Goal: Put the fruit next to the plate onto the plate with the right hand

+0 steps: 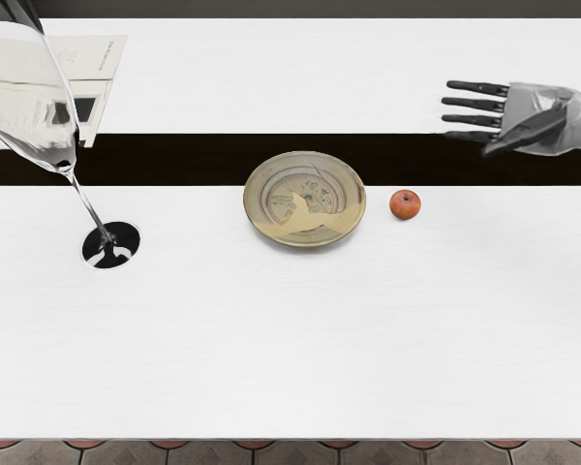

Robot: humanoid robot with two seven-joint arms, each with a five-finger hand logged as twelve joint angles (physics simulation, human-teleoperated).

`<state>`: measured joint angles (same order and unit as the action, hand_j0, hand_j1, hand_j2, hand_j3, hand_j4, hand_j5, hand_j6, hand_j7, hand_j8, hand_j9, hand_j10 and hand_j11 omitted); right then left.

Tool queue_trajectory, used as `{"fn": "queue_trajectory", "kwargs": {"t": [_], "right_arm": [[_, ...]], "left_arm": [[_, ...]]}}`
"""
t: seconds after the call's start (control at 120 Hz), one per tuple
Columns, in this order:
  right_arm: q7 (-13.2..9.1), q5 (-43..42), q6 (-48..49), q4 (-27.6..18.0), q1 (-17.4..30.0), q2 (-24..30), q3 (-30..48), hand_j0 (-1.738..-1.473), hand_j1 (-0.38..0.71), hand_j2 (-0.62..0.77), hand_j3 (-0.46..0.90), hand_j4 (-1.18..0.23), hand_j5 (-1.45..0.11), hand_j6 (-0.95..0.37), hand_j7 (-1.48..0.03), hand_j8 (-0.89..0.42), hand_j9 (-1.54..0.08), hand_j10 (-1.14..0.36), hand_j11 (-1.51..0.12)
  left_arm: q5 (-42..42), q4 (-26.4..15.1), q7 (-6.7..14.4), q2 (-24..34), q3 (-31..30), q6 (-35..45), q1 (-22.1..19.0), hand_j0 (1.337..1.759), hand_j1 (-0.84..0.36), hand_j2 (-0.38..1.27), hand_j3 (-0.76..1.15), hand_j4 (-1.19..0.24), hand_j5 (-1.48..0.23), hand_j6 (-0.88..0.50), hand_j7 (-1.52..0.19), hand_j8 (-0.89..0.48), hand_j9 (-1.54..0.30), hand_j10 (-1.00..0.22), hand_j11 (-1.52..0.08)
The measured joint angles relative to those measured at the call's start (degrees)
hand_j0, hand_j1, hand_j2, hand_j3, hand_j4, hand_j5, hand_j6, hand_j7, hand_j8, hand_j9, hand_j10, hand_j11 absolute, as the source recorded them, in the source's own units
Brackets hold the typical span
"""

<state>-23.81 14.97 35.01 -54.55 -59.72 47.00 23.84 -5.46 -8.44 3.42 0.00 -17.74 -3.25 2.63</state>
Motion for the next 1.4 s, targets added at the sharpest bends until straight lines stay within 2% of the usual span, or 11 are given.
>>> {"fn": "queue_trajectory", "kwargs": {"t": [0.233,0.383,0.533,0.767,0.908,1.05,1.225,1.4], "right_arm": [[0.52,-0.69,0.01,1.66,0.49,-1.16,1.03,-1.658,-0.31,-0.01,0.0,-0.03,-0.04,-0.03,-0.04,-0.03,-0.04,-0.03,-0.04],[1.02,-14.48,0.01,1.37,-2.4,-3.22,1.82,-1.658,-0.31,-0.01,0.0,-0.03,-0.04,-0.03,-0.04,-0.03,-0.04,-0.03,-0.04],[3.26,-28.5,0.01,0.59,-4.25,-5.21,2.42,-1.658,-0.3,-0.01,0.0,-0.04,-0.05,-0.04,-0.05,-0.04,-0.05,-0.04,-0.05],[4.64,-45.93,-0.35,-8.27,-4.94,-6.87,2.25,-1.658,-0.29,-0.01,0.0,-0.05,-0.07,-0.05,-0.07,-0.05,-0.07,-0.05,-0.07],[5.37,-53.99,-7.93,-11.61,-4.09,-8.36,1.48,-1.658,-0.27,-0.01,0.0,-0.06,-0.08,-0.06,-0.08,-0.06,-0.08,-0.06,-0.08],[6.69,-57.69,-17.19,-12.93,-3.56,-9.93,-2.6,-1.658,-0.26,-0.01,0.0,-0.08,-0.1,-0.08,-0.1,-0.08,-0.1,-0.08,-0.1],[7.47,-60.51,-25.23,-14.85,-2.98,-11.29,-7.6,-1.658,-0.17,-0.03,0.0,-0.16,-0.2,-0.16,-0.2,-0.16,-0.2,-0.15,-0.2],[7.19,-64.27,-29.76,-15.19,-1.51,-12.65,-8.96,-1.658,-0.08,-0.04,0.0,-0.23,-0.29,-0.23,-0.29,-0.23,-0.29,-0.22,-0.29]], "left_arm": [[0.0,0.0,0.0,0.0,0.0,0.0,0.01,1.658,0.06,0.05,0.0,-0.24,-0.32,-0.24,-0.32,-0.24,-0.32,-0.24,-0.32],[0.0,0.0,0.0,0.0,0.0,0.0,0.01,1.658,0.06,0.05,0.0,-0.24,-0.32,-0.24,-0.32,-0.24,-0.32,-0.24,-0.32],[0.0,0.0,0.0,0.0,0.0,0.0,0.01,1.658,0.06,0.05,0.0,-0.24,-0.32,-0.24,-0.32,-0.24,-0.32,-0.24,-0.32],[0.0,0.0,0.0,0.0,-0.01,0.0,0.01,1.658,0.06,0.05,0.0,-0.24,-0.32,-0.24,-0.32,-0.24,-0.32,-0.24,-0.32],[0.0,0.0,0.0,0.0,-0.01,0.0,0.01,1.658,0.06,0.05,0.0,-0.24,-0.32,-0.24,-0.32,-0.24,-0.32,-0.24,-0.32],[0.0,0.0,0.0,0.0,-0.01,0.0,0.01,1.658,0.06,0.05,0.0,-0.24,-0.32,-0.24,-0.32,-0.24,-0.32,-0.24,-0.32],[0.0,0.0,0.0,0.0,-0.01,0.0,0.01,1.658,0.06,0.05,0.0,-0.24,-0.32,-0.24,-0.32,-0.24,-0.32,-0.24,-0.32],[0.0,0.0,0.0,0.0,-0.01,0.0,0.01,1.658,0.06,0.05,0.0,-0.24,-0.32,-0.24,-0.32,-0.24,-0.32,-0.24,-0.32]]}}
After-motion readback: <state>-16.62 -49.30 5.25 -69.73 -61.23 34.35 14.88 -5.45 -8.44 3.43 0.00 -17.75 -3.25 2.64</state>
